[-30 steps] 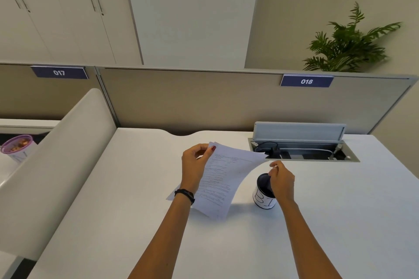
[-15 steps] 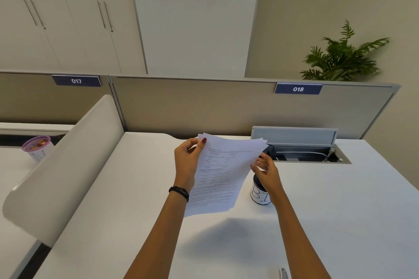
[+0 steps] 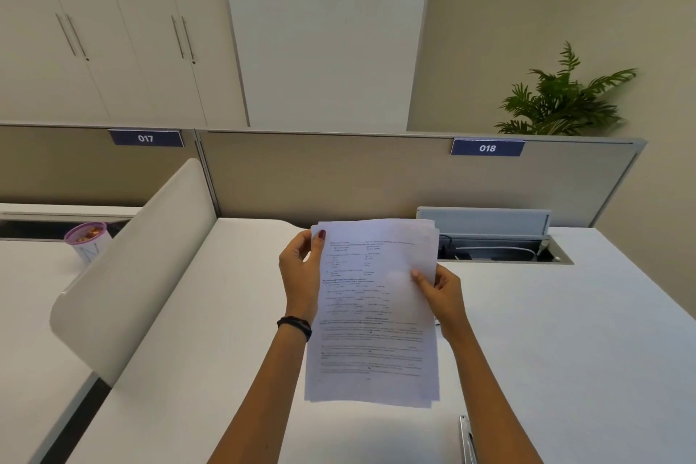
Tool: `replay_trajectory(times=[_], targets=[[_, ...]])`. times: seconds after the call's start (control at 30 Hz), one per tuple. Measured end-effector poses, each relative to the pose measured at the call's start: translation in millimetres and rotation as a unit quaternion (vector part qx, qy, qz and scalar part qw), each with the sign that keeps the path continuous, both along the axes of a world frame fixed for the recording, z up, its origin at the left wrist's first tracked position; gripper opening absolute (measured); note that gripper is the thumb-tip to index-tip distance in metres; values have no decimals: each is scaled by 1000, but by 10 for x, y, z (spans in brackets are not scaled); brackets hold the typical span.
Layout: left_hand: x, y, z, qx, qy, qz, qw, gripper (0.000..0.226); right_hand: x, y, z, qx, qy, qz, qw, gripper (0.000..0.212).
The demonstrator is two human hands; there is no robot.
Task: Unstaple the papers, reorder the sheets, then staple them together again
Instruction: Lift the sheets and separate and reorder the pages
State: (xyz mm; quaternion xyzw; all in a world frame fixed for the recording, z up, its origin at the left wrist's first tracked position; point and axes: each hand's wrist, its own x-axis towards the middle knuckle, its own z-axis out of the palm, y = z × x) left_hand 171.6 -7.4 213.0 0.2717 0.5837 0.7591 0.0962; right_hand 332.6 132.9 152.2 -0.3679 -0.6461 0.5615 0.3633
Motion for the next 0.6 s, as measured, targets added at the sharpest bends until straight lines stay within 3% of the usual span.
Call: replay_trajectory(times=[0.1, 0.2, 0.27, 0.37, 0.47, 0.6], targets=[[7, -59, -157, -58, 35, -19, 998, 30, 2, -116, 41, 15, 10, -24, 1000, 23], [-40, -163, -484, -199, 125, -34, 971, 49, 10, -248, 92, 61, 10, -49, 997, 22], [-20, -260, -702, -254, 146, -42, 955, 44, 14, -342, 88, 111, -17, -21, 993, 17], [69, -367, -904, -232, 131, -46, 963, 28, -24, -513, 10, 130, -45, 12, 990, 19], [147, -384, -928, -191, 112, -41, 974, 18, -86, -638, -22, 84, -7, -10, 996, 14], [147, -407, -951, -172, 79, -31, 981, 35, -111, -630, -69, 60, 0, -26, 998, 17]])
